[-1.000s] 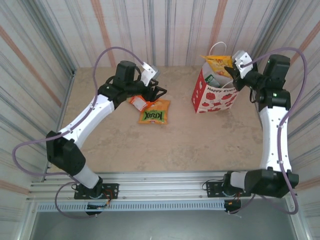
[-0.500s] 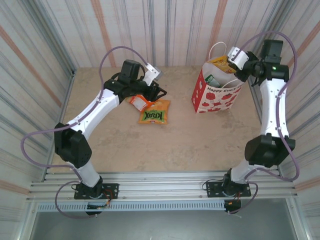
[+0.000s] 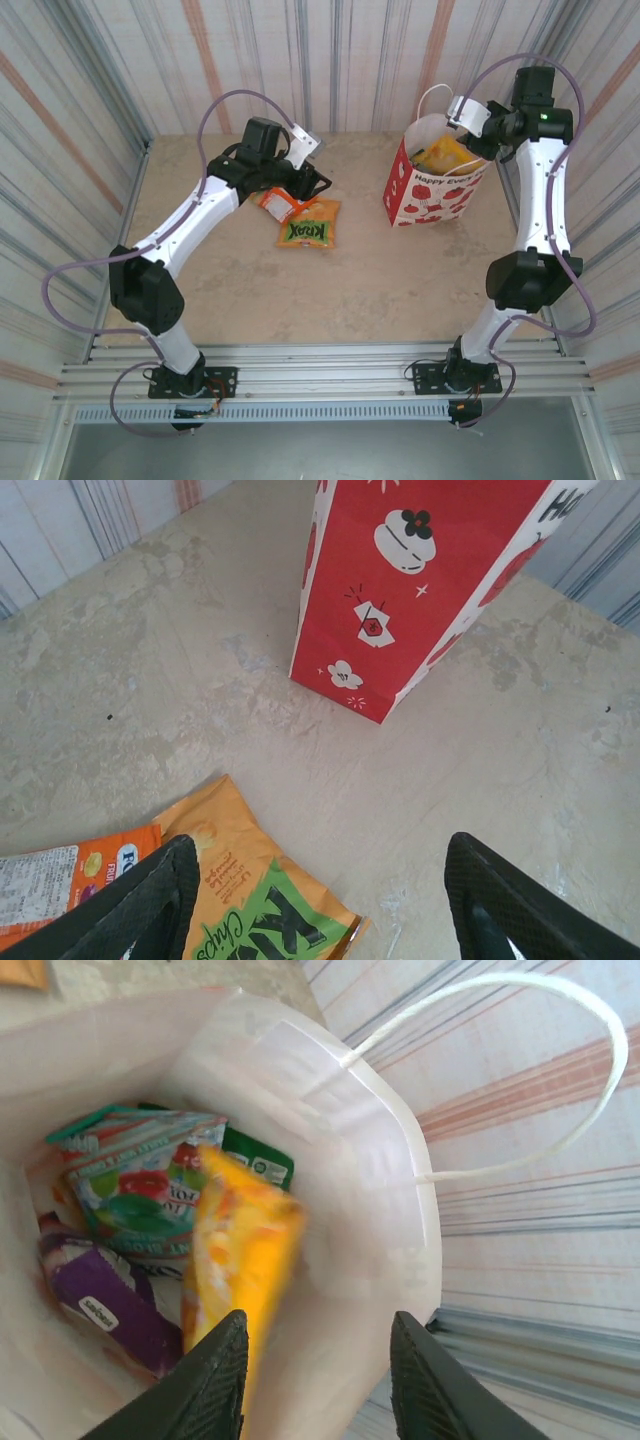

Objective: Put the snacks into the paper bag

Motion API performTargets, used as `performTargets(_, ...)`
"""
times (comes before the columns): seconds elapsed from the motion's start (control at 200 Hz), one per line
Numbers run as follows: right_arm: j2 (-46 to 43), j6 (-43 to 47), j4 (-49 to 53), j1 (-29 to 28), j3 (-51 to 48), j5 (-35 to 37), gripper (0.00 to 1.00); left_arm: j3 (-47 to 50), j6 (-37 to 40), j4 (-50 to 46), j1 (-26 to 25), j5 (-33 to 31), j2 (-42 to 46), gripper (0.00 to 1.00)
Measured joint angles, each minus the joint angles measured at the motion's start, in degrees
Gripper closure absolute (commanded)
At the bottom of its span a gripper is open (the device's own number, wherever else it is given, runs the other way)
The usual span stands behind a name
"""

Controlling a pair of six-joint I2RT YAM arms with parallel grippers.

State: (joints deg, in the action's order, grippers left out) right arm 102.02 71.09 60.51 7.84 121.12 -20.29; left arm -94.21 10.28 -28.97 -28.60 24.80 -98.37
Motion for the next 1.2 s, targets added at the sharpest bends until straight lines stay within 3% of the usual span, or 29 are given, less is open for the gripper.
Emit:
performTargets(0.376,-0.37,-2.67,-0.09,-2.47,0.17,0.76,0.50,-0.20,-4.17,-0.90,0.07,-1.60,-0.59,0.32)
performTargets(0.541,-4.79,-7.76,-3.58,-5.60,-3.39,0.61,0.47,0.15,-7.80,-2.43,0.81,-1.97,-0.59,0.34)
performTargets(0.907,-12.96,-25.27,-9.62,-22.25,-10.10,2.89,0.40,8.09,-22.67,-4.24,10.73,1.11,1.36,0.40)
performTargets(1.057,-13.92,-37.24,-12.31,-29.38,-15.32,4.02,0.40,13.73,-28.79,-4.22,14.84,3.89,1.62,0.40)
performTargets(1.202,-13.16,-49.55,-13.84,-32.11,-17.53,3.98,0.39,18.93,-34.36,-2.45,18.53,7.10,2.51,0.41)
